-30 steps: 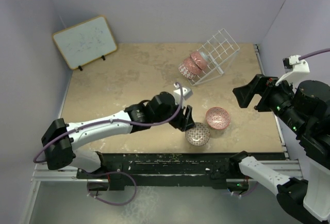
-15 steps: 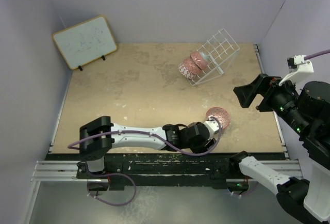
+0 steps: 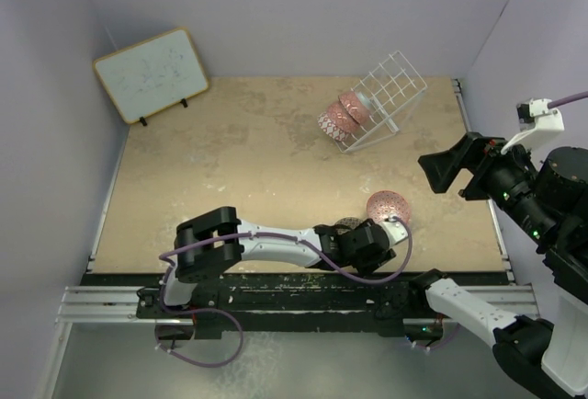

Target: Load the bowls into the dish rack

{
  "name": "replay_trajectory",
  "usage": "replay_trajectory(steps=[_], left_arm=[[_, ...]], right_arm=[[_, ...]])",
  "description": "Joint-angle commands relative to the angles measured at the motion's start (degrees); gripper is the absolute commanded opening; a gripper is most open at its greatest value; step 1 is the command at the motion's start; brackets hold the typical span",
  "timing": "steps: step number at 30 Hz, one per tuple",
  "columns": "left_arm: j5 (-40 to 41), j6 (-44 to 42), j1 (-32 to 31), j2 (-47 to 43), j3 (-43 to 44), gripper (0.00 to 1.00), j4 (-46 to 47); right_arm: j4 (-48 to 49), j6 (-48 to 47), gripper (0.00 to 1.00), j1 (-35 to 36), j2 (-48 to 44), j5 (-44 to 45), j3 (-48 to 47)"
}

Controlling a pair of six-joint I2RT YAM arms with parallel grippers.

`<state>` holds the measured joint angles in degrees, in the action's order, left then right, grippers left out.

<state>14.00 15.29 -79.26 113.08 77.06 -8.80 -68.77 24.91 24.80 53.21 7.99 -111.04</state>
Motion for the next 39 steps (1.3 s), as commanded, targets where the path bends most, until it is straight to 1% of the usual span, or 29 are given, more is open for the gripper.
replay_trajectory(steps=[1, 3, 7, 15, 18, 21, 24, 25, 26, 29, 33, 39], left_arm=[[2.25, -2.28, -0.27, 0.6, 2.7, 0.59, 1.93], [2.87, -2.29, -0.27, 0.69, 2.7, 0.51, 1.66], [3.65, -2.11, -0.27, 0.95, 2.44, 0.4, 1.07], [5.14, -1.5, -0.25, 1.31, 0.59, 0.38, 1.03], [6.08, -1.7, -0.28, 0.83, 0.09, 0.31, 0.63], [6.38, -1.92, -0.28, 1.17, 0.0, 0.22, 0.29], [6.01, -2.03, -0.28, 1.86, 0.01, 0.18, -0.07], [5.89, -2.03, -0.24, 2.1, 0.01, 0.06, -0.14], [6.04, -1.96, -0.27, 2.15, -0.06, 0.0, -0.24], [7.14, -1.84, -0.21, 1.09, -0.13, 0.0, -0.81], [9.86, -1.26, 0.66, -2.26, 2.1, 0.0, -5.63], [7.61, -0.79, 4.7, -10.02, 4.14, 0.0, -8.11]], right_arm=[[0.17, -0.03, 0.96, 0.08, -0.03, 1.2, -1.57], [0.06, 0.02, 0.96, 0.07, -0.19, 1.49, -1.71], [-0.01, 0.12, 0.96, 0.08, -0.39, 1.68, -1.72], [0.05, 0.56, 0.96, 0.08, -0.64, 1.33, -1.87], [-0.04, 0.7, 0.95, 0.08, -0.85, 1.41, -1.9], [0.04, 0.82, 0.95, 0.08, -0.83, 1.34, -1.9], [0.04, 0.84, 0.95, 0.09, -0.83, 1.33, -2.13], [-0.04, 0.85, 0.95, 0.08, -0.77, 1.33, -2.22], [0.01, 0.92, 0.95, 0.08, -0.79, 1.37, -2.32], [-0.17, 0.93, 0.95, 0.08, -0.82, 1.5, -2.66], [-0.52, 0.93, 0.94, 0.08, -0.83, 1.93, -3.2], [-0.57, 1.02, 0.94, 0.08, -1.33, 2.12, -2.88]])
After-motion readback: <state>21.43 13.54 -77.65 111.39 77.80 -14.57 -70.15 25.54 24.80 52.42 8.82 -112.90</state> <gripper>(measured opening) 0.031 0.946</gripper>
